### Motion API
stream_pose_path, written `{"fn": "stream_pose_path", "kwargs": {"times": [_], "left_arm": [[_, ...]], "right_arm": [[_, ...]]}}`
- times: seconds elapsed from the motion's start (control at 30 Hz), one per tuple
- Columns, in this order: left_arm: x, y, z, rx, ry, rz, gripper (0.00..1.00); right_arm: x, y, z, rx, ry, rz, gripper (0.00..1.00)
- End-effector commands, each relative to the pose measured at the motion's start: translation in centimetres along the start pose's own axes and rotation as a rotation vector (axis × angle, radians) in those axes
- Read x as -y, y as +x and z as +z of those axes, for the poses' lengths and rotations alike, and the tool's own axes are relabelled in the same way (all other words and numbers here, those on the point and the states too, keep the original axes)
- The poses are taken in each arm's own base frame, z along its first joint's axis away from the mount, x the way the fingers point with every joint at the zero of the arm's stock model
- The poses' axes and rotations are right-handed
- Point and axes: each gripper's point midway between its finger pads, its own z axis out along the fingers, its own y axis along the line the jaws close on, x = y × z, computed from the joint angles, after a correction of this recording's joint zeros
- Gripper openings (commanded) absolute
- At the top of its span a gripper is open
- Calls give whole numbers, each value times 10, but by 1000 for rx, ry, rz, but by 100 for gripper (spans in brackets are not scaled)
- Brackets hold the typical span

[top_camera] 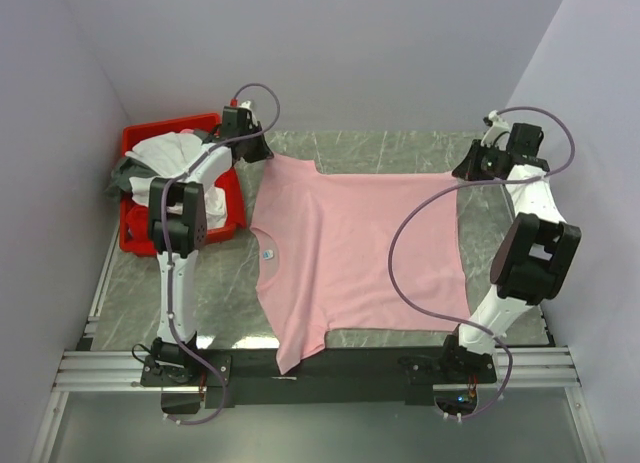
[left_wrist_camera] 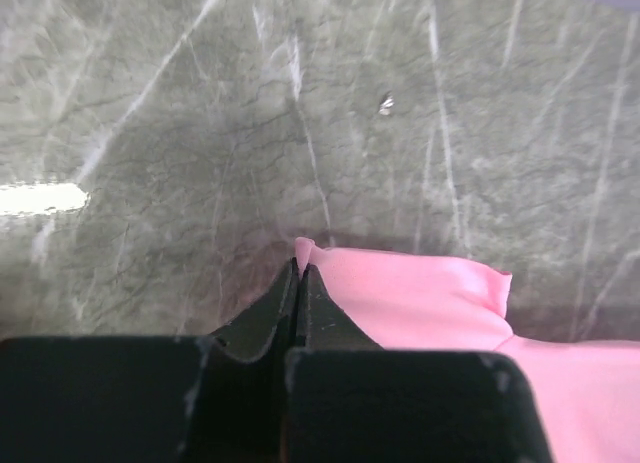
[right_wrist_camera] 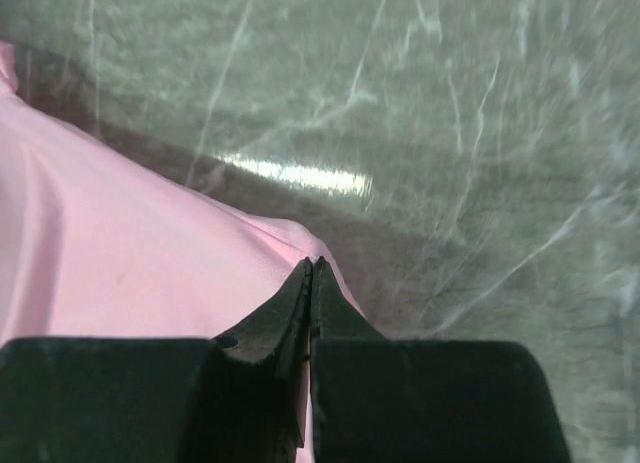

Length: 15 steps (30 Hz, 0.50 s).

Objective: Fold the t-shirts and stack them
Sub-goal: Flatten the tshirt out

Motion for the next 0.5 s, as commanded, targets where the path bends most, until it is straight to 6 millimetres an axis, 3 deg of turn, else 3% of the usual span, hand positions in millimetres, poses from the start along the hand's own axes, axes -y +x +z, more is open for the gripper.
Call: {"fn": "stream_pose_path", "kwargs": {"times": [0.0, 0.27, 0.37, 0.4, 0.47], "left_arm": [[23, -43, -34, 124, 38, 38, 0], [36, -59, -60, 179, 84, 53, 0], [51, -75, -86, 245, 134, 69, 0], [61, -87, -106, 287, 155, 78, 0], [73, -95, -126, 329, 189, 93, 0]], "right_arm": [[-7, -29, -17, 108, 13, -105, 0], [-26, -42, -47, 154, 15, -179, 0], [-40, -49, -68, 187, 13, -222, 0], [-49, -55, -82, 212, 16, -250, 0], [-61, -64, -101, 248, 18, -291, 0]]}}
